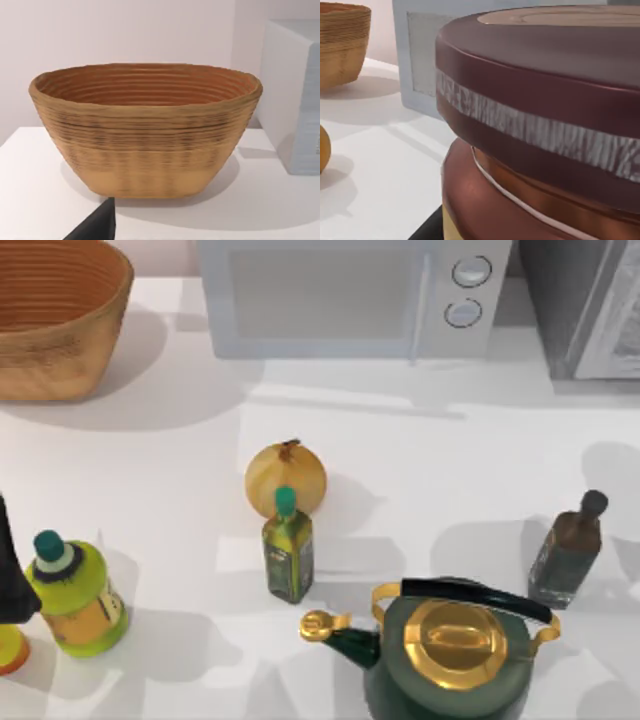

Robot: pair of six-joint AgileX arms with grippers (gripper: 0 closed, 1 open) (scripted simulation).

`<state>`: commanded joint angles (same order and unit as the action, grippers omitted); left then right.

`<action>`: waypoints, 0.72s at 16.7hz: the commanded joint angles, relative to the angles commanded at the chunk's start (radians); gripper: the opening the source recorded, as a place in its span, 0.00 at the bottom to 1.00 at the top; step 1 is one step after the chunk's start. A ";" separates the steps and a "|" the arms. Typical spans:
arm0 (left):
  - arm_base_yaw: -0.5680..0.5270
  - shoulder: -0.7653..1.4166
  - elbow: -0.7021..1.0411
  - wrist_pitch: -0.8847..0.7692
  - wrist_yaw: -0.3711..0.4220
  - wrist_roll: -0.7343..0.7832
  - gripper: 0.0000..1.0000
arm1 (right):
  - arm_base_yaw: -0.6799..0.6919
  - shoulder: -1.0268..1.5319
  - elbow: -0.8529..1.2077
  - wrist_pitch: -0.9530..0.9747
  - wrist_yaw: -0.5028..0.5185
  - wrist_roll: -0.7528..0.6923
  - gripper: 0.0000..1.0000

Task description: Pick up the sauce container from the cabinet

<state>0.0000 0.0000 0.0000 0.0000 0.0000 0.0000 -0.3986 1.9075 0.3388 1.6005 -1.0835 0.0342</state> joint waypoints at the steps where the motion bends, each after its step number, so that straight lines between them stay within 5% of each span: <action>1: 0.000 0.000 0.000 0.000 0.000 0.000 1.00 | -0.011 0.051 0.009 0.042 -0.029 0.001 0.00; 12: 0.000 0.000 0.000 0.000 0.000 0.000 1.00 | -0.012 0.164 0.043 0.128 -0.065 0.002 0.00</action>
<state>0.0000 0.0000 0.0000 0.0000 0.0000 0.0000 -0.4104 2.0717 0.3815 1.7281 -1.1487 0.0358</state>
